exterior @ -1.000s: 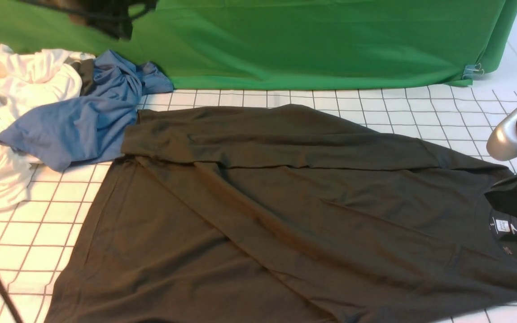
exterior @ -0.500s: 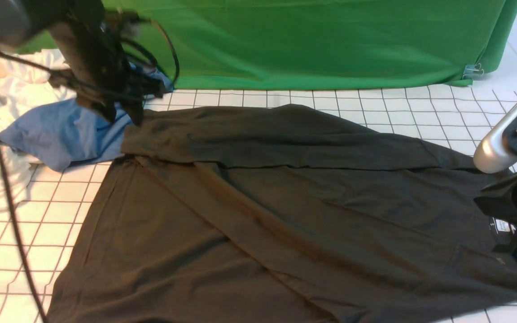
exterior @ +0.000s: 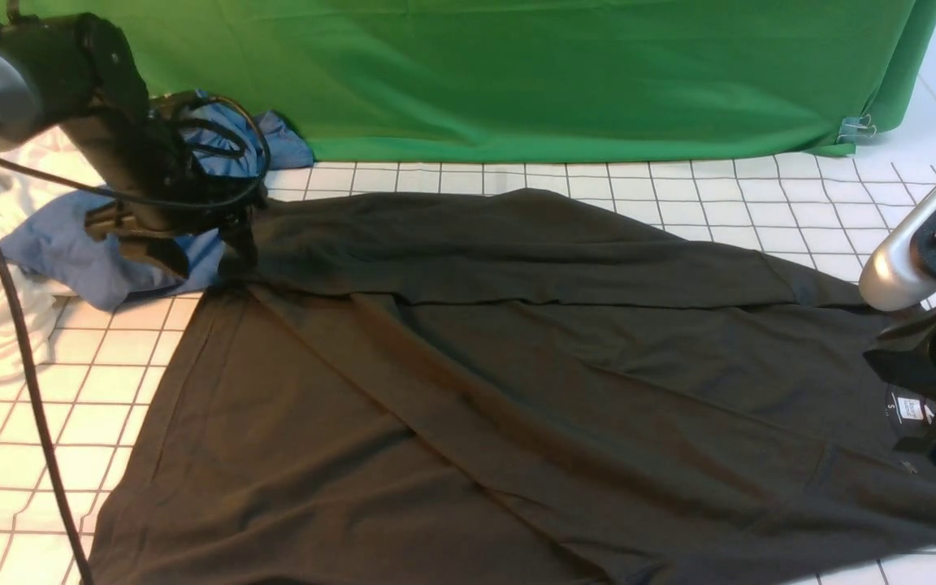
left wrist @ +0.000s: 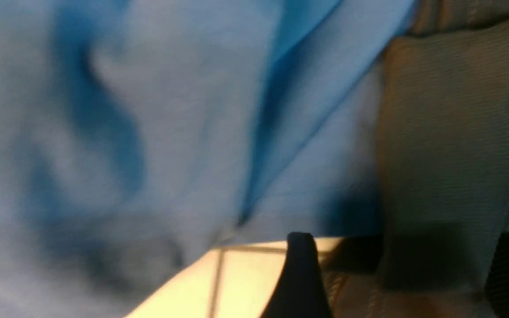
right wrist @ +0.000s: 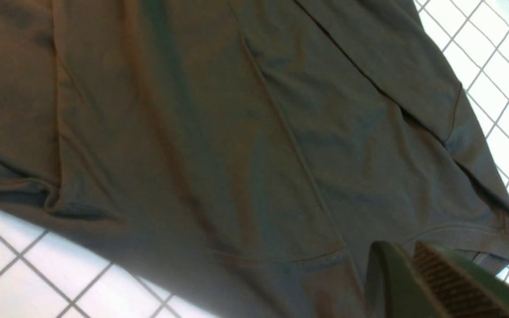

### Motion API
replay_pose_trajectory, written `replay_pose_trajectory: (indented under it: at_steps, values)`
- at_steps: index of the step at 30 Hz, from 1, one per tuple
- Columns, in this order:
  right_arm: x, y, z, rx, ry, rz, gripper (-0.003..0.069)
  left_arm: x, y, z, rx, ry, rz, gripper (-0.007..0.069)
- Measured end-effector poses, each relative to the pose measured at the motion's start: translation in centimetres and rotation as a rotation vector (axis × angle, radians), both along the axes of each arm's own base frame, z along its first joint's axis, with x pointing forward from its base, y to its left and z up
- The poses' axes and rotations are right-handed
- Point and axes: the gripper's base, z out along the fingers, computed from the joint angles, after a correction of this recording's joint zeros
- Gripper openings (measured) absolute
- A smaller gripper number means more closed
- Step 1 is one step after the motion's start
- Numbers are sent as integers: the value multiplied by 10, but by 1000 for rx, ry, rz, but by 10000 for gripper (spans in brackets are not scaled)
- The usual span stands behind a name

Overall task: Fold a long-sleeved shirt over a white checkered tablecloth.
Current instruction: 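Grab the top left corner of the dark shirt with the left gripper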

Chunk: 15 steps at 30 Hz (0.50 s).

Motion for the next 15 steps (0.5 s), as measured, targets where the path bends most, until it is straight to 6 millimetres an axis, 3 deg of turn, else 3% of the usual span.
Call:
replay_pose_trajectory:
  at_steps: [7, 13, 14, 15]
  values:
    - [0, 0, 0, 0, -1, -1, 115, 2, -10, -5, -10, -1, -20, 337]
    - [0, 0, 0, 0, -1, -1, 117, 2, -10, -5, -5, -7, -28, 125]
    - [0, 0, 0, 0, -1, -1, 117, 2, -10, -5, -5, -7, -30, 117]
    - [0, 0, 0, 0, -1, -2, 117, 2, -10, -5, -4, -9, -38, 57]
